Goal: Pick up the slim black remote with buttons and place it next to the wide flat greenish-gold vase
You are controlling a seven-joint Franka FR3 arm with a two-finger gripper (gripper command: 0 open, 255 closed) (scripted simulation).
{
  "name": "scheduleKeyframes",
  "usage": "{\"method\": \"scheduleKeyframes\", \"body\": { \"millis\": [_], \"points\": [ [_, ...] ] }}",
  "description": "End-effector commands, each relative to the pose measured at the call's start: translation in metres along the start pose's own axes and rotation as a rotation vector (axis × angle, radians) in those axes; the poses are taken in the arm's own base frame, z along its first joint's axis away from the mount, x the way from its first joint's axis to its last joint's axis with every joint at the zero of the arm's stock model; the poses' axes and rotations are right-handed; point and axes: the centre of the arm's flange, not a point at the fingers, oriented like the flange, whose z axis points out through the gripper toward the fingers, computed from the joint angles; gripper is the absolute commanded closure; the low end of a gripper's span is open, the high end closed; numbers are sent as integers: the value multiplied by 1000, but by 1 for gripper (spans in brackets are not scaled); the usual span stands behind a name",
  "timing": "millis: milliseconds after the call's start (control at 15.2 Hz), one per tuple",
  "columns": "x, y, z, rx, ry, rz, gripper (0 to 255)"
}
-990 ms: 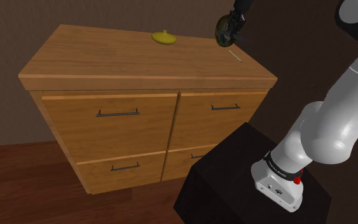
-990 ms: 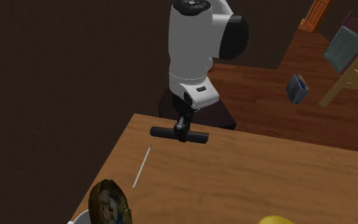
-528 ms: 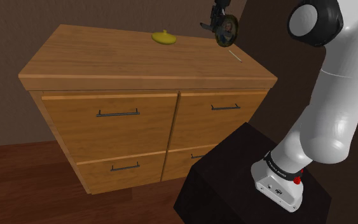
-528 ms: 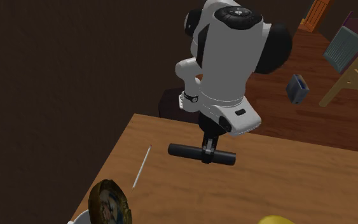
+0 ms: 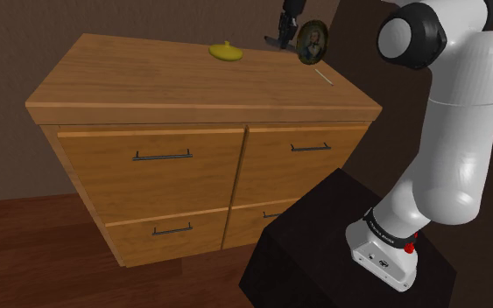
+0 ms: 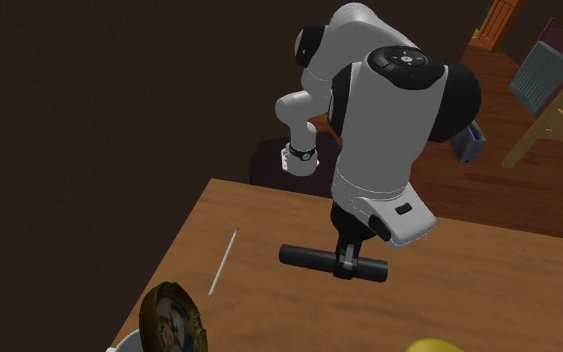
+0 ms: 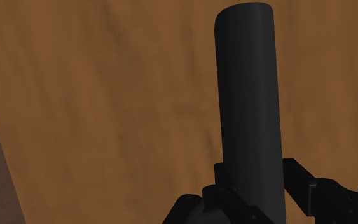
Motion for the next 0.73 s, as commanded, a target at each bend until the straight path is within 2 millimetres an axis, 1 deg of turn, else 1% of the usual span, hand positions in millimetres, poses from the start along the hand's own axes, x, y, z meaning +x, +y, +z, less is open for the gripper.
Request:
{"method": "scheduleKeyframes", "body": {
  "millis": [0,660],
  "points": [
    [1,0,10,-1,0,0,255],
    [0,-4,63,-1,0,0,255]
  ]
}}
